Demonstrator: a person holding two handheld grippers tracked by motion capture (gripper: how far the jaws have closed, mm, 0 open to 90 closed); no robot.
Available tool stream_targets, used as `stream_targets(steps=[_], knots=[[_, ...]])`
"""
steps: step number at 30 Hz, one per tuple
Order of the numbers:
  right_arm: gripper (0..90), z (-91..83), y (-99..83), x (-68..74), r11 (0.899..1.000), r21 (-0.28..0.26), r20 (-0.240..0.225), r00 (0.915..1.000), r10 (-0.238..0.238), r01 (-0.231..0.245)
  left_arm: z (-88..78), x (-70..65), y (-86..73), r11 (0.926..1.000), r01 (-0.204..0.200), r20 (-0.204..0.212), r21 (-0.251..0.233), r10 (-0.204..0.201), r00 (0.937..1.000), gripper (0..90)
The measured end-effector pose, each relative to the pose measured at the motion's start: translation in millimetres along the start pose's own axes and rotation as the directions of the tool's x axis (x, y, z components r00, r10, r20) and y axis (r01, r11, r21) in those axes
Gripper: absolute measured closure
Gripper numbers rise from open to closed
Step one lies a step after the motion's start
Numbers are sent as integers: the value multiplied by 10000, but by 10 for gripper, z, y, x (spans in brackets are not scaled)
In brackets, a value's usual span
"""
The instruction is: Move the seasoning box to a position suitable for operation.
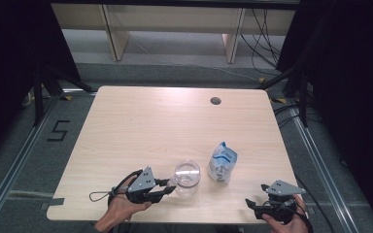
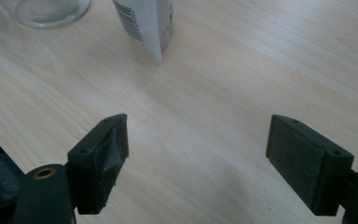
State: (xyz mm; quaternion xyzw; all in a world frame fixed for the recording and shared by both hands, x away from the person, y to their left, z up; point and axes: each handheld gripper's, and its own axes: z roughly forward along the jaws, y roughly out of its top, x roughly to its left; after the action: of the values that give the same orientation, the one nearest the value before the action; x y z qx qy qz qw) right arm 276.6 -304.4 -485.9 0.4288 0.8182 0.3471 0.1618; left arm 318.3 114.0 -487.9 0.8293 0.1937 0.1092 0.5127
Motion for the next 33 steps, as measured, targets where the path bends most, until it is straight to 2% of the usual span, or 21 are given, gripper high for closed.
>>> stream_targets(steps=[1,2,3,5,7,8,9,10,11,12,13,14,15,16,18,21,26,29,30,32,33], knots=[[219,0,0,0,10000,0,0,10000,0,0,-3,15,-1,9998,-185,113,31,184,9998,729],[218,-1,6,-26,9993,-53,67,9993,-371,372,4,3,-12,9999,107,169,-68,-106,9998,728],[218,-3,7,-28,9992,-43,77,9992,-402,402,2,23,-14,9999,-104,147,-33,105,9998,728],[219,5,-1,-1,10000,-43,-17,10000,-31,31,0,32,-28,10000,32,225,-63,-31,9997,727],[219,4,8,-36,9984,-158,109,9985,-534,536,-17,54,-26,9999,-116,186,79,115,9998,726],[220,4,9,-37,9984,-172,101,9985,-539,540,-15,52,-30,10000,43,126,5,-43,9999,725],[220,5,8,-36,9984,-167,89,9985,-539,540,-25,69,-27,9999,-144,106,65,143,9998,725],[221,5,8,-35,9984,-173,65,9985,-542,543,-28,62,-34,10000,84,43,39,-84,10000,725],[222,6,7,-35,9980,-197,25,9982,-593,594,-33,84,-33,9999,-155,52,44,154,9999,725],[224,6,3,-16,9992,-182,-59,9993,-358,357,-36,76,-42,9999,136,-41,29,-136,9999,724],[225,6,6,-23,9991,-151,-127,9991,-401,399,-42,95,-39,10000,-38,-53,34,38,10000,723],[228,10,6,-23,9988,-184,-189,9988,-450,447,-47,94,-44,9999,113,-146,46,-113,9998,722],[233,5,5,-13,9994,-99,-254,9992,-324,322,-48,109,-43,10000,-2,-97,-4,2,10000,722],[239,8,6,-25,9982,-217,-195,9982,-563,559,-51,104,-50,9997,244,-187,-6,-244,9995,721],[246,-5,5,-23,9988,-233,-288,9986,-438,431,-60,140,-55,9999,130,-195,-37,-131,9997,718],[249,-24,1,-27,9987,-374,-305,9989,-355,343,-62,146,-70,9991,396,-277,-129,-400,9988,714],[262,-20,10,-13,9970,-491,-459,9970,-620,597,-66,152,-76,9989,459,-315,-59,-461,9984,704],[263,-30,11,27,9986,-433,-512,9982,-324,302,-81,140,-77,9986,518,-466,-88,-522,9976,650],[267,-19,15,5,9956,-626,-478,9962,-729,699,-89,135,-77,9986,529,-501,-89,-532,9973,626],[268,-17,16,5,9951,-649,-460,9959,-779,748,-112,132,-76,9981,615,-567,-49,-616,9965,554],[270,-19,17,5,9952,-636,-484,9958,-779,748,-117,119,-84,9957,915,-507,-147,-922,9945,527]])
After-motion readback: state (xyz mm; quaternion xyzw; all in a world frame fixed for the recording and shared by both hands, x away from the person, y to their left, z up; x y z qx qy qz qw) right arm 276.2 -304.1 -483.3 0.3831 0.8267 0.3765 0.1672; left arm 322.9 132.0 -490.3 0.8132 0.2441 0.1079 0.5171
